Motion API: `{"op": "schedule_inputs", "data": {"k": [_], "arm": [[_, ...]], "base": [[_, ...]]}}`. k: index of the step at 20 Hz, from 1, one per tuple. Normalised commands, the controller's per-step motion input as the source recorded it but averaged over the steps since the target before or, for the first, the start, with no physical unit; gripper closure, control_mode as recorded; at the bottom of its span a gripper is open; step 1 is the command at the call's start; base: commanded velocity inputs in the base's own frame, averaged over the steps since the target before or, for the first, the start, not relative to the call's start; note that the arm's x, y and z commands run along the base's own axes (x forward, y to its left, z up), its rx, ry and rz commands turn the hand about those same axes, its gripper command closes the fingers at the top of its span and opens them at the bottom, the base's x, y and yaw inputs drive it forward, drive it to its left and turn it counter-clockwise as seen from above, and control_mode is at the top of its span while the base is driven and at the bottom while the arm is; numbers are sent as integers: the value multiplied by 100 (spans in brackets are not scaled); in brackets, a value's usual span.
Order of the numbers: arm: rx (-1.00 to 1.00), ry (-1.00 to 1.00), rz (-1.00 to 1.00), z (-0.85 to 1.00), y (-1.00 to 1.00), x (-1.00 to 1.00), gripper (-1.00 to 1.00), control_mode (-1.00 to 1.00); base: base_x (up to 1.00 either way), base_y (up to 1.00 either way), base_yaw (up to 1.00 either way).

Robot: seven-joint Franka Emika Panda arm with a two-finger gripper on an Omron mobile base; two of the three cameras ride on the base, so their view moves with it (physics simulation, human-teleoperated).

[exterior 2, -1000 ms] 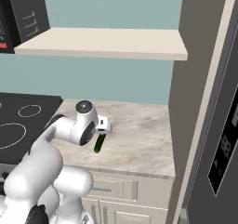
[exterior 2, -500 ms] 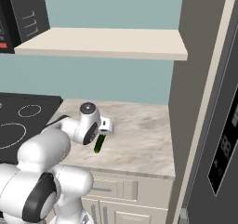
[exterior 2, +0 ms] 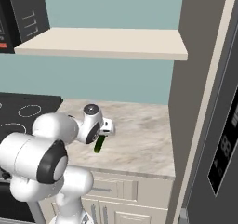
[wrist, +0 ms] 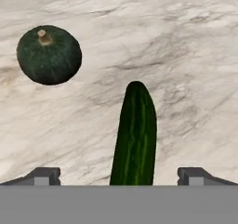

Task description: Place the beer on the top shelf of the fridge to keep it out of children's reach, and place the cucumber and squash on lower shelves for easy access.

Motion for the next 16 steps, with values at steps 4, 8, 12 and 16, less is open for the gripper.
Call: {"op": "schedule_inputs", "data": {"k": [4,8,12,16], "arm": [[0,2,0,-23,0,29,-100,-100],[0,2,0,-24,0,28,-100,-100],[0,2,0,-26,0,27,-100,-100],[0,2,0,-31,0,23,100,-100]], "base": [[0,0,0],[0,0,0],[0,0,0],[0,0,0]]}}
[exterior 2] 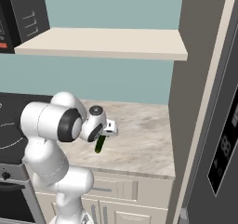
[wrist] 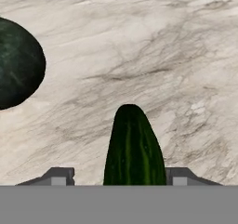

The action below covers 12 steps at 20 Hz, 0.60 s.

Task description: Place the beer on the top shelf of the fridge to keep it out of children's reach, and place the cucumber and squash on lower shelves for easy access.

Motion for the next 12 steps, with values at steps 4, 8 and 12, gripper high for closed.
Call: {"op": "schedule_inputs", "data": {"k": [4,8,12], "arm": [[0,2,0,-34,0,15,100,-100],[0,1,0,-33,0,0,100,-100],[0,-1,0,-11,0,-2,100,-100]], "base": [[0,0,0],[0,0,0],[0,0,0]]}}
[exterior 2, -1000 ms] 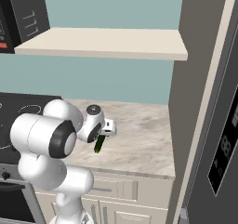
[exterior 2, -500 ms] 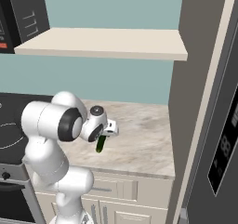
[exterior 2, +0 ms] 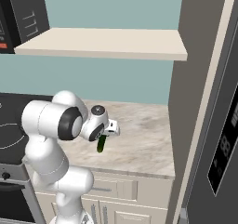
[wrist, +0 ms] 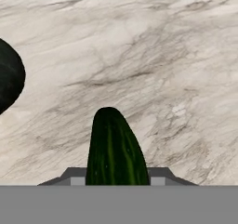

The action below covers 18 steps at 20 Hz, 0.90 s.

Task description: Place the beer on the top shelf of the fridge to keep it out of children's reach, and place the cucumber and squash on lower shelves for easy access.

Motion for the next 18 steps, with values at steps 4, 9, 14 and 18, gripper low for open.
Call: {"op": "schedule_inputs", "data": {"k": [4,9,14,18], "arm": [[0,-7,0,28,0,-21,100,-100],[0,-10,2,83,0,-38,100,-100],[-2,-3,2,99,0,-21,100,-100],[-8,0,0,100,0,-6,100,-100]], "base": [[0,0,0],[0,0,0],[0,0,0],[0,0,0]]}}
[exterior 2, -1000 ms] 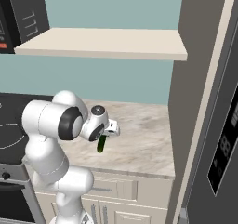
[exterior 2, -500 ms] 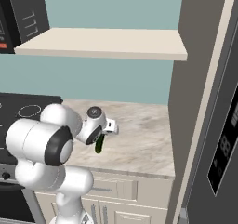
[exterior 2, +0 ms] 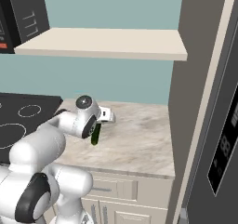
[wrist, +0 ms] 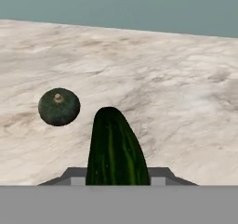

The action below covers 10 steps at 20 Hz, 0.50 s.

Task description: Place the beer on the top shelf of the fridge to keep it out of children's reach, and place the cucumber and squash on lower shelves for easy access.

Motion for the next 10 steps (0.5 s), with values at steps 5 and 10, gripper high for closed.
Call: {"op": "schedule_inputs", "data": {"k": [5,10], "arm": [[-17,9,1,80,0,-18,100,-100],[-16,-1,10,31,1,-52,100,-100]], "base": [[0,0,0],[0,0,0]]}}
